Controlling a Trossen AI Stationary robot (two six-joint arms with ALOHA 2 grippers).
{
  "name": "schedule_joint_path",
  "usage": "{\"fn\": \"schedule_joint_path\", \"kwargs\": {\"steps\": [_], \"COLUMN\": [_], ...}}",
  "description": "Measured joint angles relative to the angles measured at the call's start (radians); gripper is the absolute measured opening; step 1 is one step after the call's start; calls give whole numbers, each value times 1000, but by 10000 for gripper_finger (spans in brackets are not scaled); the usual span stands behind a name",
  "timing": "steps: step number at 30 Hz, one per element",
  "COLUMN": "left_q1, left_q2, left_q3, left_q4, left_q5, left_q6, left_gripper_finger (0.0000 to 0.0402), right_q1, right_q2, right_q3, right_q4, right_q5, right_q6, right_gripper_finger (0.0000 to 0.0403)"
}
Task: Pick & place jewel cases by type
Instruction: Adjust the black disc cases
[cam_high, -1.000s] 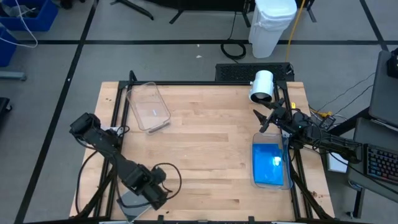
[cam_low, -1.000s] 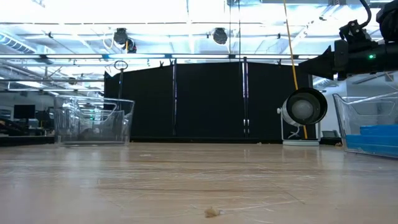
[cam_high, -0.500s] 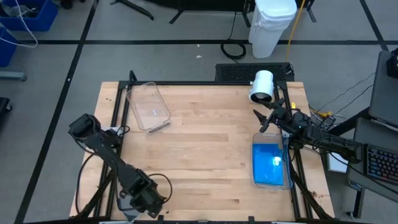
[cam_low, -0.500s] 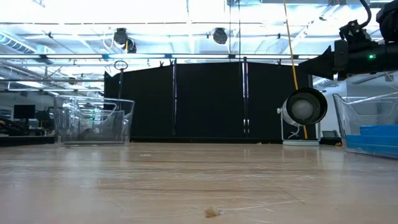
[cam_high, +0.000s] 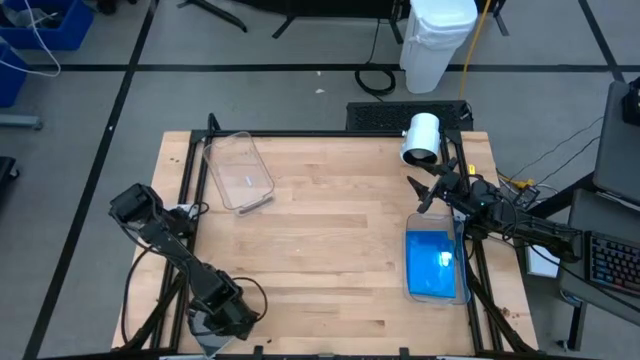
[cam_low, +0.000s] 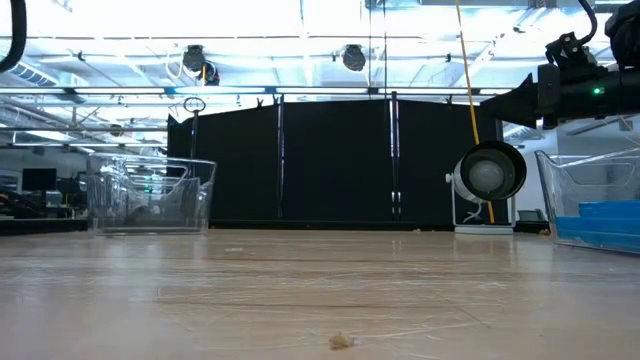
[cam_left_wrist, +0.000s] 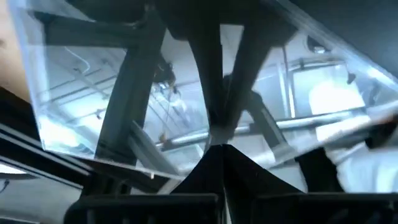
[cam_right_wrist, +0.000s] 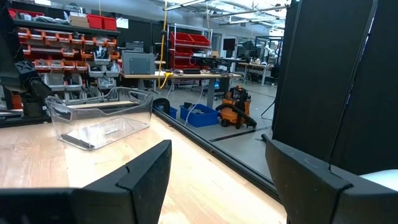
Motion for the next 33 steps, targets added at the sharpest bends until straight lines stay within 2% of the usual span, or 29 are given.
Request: {"fn": "schedule_joint_path", "kwargs": {"steps": [4,11,13,21,24,28,30,33], "left_q1": [18,98,128,258,305,378,409,436], "left_q2": [-1,-5,-5,0,4,4,4,3], "left_q3": [-8,-5,-5,-9,-14,-12,-12,-7], "left_q4": [7,98,104,167,231,402,508,632], "left_q5": [-54,-264,-355,-852,-1031,-1249,-1266,-1134], "left_q6": [-15,64,108,377,507,748,910,1105], "left_gripper_finger": [5,6,6,6,6,6,6,6], "right_q1": [0,0,0,0,0,0,0,0], "right_q2": [0,0,0,0,0,0,0,0], "right_q3": [0,0,0,0,0,0,0,0], "right_q4": [0,0,0,0,0,0,0,0], "right_q5": [0,0,0,0,0,0,0,0], "right_q6": [0,0,0,0,0,0,0,0], "right_gripper_finger": [252,251,251,251,251,251,251,251]}}
